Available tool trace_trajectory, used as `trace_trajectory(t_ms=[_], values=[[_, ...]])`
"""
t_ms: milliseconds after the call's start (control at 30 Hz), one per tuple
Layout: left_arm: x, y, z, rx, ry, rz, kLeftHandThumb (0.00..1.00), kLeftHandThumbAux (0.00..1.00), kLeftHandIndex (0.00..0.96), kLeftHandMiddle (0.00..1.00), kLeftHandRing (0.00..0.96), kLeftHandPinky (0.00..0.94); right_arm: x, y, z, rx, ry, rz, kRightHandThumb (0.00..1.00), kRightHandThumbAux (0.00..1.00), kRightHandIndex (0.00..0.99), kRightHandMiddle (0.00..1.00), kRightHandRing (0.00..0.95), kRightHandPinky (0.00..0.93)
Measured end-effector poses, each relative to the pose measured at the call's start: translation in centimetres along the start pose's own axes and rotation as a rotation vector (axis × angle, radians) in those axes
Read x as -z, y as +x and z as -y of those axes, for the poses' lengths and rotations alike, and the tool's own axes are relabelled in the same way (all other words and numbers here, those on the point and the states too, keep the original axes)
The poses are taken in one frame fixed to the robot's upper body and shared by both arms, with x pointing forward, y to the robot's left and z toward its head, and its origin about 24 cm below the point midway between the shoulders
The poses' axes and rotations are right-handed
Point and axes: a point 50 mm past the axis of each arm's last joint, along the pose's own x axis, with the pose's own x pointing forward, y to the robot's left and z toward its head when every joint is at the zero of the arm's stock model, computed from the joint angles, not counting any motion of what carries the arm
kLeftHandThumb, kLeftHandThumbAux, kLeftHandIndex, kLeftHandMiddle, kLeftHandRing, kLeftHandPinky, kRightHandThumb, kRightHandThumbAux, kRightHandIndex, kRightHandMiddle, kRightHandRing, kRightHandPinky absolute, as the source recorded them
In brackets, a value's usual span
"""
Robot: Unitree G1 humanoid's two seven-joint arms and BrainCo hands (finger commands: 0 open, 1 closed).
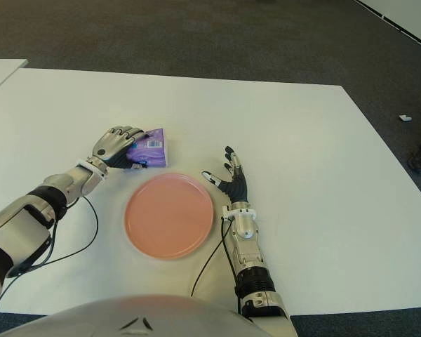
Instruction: Put the tissue paper into the plate.
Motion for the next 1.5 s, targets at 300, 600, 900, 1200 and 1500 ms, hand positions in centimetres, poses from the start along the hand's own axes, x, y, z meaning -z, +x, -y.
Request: trace_trajectory(t_ms=[300,600,900,1200,1500], values=[[-0.1,-0.2,-0.2,-0.066,0.005,0.005,0.748,0.697,0.443,0.842,0.845,0.843,-0.1,0.0,0.0,-0.001,0.002,0.002,0.000,0.768,0.000,0.003,0.000,0.001],[-0.2,-0.1,-0.2,-0.087,0.004,0.008,0.749,0.697,0.443,0.848,0.851,0.847,-0.1,0.0,0.0,0.000,0.003,0.003,0.002,0.764,0.000,0.006,0.000,0.000],[-0.3,0.1,-0.3,-0.095,-0.005,0.003,0.748,0.697,0.443,0.848,0.851,0.843,-0.1,0.0,0.0,0.004,0.002,0.003,0.009,0.758,0.000,0.007,0.000,0.000],[-0.5,0.5,-0.9,-0.139,-0.040,0.016,0.750,0.697,0.443,0.852,0.855,0.849,-0.1,0.1,0.0,0.003,0.000,0.003,0.012,0.755,0.000,0.006,0.000,0.000],[-0.7,1.6,-2.9,-0.223,-0.112,0.066,0.751,0.697,0.443,0.854,0.855,0.846,-0.1,0.2,0.1,0.002,-0.004,0.005,0.015,0.755,0.000,0.005,0.000,0.000]])
